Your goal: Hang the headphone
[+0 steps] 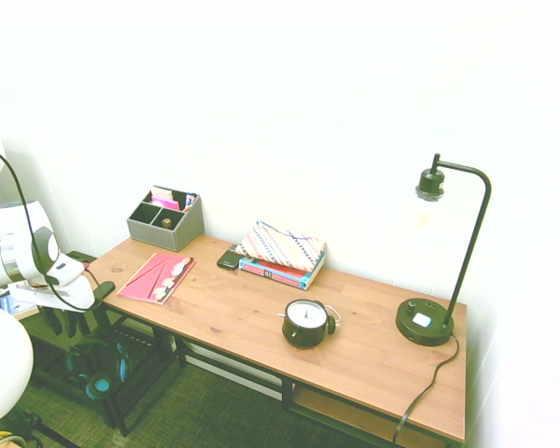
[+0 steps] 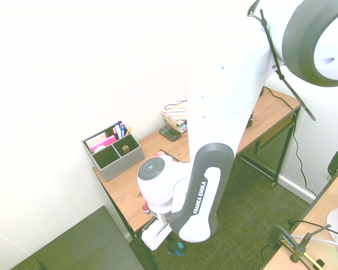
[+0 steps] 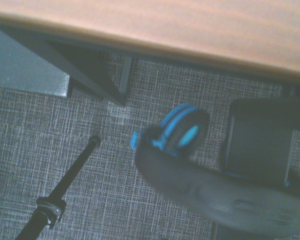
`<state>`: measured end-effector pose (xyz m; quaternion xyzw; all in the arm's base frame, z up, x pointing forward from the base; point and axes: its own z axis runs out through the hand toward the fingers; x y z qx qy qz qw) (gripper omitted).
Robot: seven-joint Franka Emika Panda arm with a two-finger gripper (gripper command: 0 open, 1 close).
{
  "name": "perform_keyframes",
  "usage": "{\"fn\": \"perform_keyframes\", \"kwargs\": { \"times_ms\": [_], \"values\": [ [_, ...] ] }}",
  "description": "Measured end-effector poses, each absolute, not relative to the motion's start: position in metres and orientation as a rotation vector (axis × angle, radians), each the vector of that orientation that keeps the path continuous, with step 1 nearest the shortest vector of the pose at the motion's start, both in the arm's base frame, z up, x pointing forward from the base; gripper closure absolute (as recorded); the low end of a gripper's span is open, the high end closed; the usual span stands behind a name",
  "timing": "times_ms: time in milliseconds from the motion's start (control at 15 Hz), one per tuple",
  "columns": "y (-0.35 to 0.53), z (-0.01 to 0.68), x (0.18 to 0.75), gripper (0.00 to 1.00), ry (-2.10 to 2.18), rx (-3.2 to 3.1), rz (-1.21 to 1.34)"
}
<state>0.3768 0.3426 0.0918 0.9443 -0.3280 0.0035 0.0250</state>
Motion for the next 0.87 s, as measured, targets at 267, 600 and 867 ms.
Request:
{"fn": "perform_keyframes", "kwargs": {
  "times_ms": [267,600,867],
  "values": [
    [0.319,0.16,0.417,0.0,-0.961,3.025,-0.059],
    [0.226,0.317,0.468,0.0,-0.773,3.132,-0.068],
    [0.111,0.423,0.463,0.0,-0.881,3.078,-0.002]
  ]
}}
